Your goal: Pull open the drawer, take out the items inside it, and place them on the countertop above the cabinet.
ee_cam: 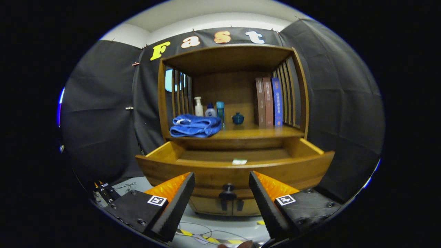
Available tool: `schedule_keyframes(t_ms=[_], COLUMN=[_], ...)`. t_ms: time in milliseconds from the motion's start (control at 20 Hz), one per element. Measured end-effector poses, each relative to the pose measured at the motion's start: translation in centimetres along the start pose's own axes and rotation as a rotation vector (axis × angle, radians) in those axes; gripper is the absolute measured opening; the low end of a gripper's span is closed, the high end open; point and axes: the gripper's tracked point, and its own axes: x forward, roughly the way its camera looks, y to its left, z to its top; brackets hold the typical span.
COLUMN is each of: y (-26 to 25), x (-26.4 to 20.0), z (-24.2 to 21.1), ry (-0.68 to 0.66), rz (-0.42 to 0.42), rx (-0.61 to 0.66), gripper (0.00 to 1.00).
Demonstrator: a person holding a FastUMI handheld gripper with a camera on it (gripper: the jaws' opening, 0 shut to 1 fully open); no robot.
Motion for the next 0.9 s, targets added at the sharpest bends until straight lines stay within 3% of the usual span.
schedule_keyframes(t_ms=[250, 500, 750, 900], y=[-0.9, -3.8, -4.2, -3.4], x=[2.4, 8.7, 15.7, 17.3], z=[6.0, 9.1, 4.5, -0.4], ry=[0.032, 0.212, 0.579, 0.809], rz=[0.042, 0.010, 0.033, 0.016], rx=[0.057, 0.034, 0.023, 0.115], gripper=[0.99, 0.99, 0.99, 0.99])
